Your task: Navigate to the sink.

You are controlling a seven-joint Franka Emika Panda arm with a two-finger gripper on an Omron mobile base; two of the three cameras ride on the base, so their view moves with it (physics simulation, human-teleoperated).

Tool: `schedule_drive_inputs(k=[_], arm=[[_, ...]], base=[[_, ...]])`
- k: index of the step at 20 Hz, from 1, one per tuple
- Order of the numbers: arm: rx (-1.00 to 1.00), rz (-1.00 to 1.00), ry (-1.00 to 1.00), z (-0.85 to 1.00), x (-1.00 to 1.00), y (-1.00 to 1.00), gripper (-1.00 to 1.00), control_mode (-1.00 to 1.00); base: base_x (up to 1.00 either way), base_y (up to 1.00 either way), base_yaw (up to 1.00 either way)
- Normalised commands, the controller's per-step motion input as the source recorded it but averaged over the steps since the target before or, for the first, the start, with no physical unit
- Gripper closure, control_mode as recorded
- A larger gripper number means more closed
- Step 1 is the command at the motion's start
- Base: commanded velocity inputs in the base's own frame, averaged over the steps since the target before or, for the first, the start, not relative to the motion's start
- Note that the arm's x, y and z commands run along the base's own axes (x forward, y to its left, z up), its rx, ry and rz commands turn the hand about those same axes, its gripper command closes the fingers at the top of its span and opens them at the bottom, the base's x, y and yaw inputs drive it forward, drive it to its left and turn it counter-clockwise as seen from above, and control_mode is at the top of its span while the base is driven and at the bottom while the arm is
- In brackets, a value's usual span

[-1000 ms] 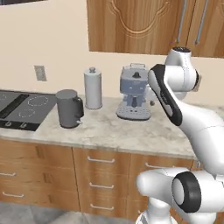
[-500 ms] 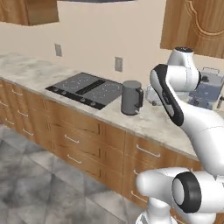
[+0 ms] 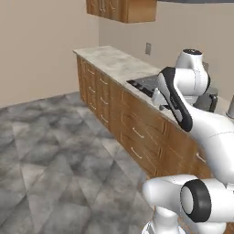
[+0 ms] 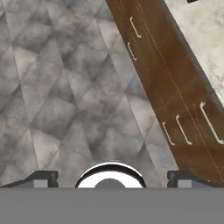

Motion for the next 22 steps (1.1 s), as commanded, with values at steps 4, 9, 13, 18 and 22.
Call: schedule_drive_inputs(k=[4, 9, 13, 18, 22], arm=[[0.00, 0.00, 0.00, 0.00, 0.00, 0.00, -1.00, 1.00], [0.00, 0.00, 0.00, 0.00, 0.00, 0.00, -1.00, 1.00], [0.00, 0.00, 0.00, 0.00, 0.00, 0.00, -1.00, 1.00], [0.00, 0.00, 0.00, 0.00, 0.00, 0.00, -1.00, 1.00], [0.00, 0.00, 0.00, 0.00, 0.00, 0.00, -1.00, 1.00]], base=[[-0.35, 0.40, 0.72], [-0.36, 0.45, 0.70], [-0.34, 0.56, 0.68], [-0.31, 0.65, 0.67], [-0.27, 0.70, 0.67]])
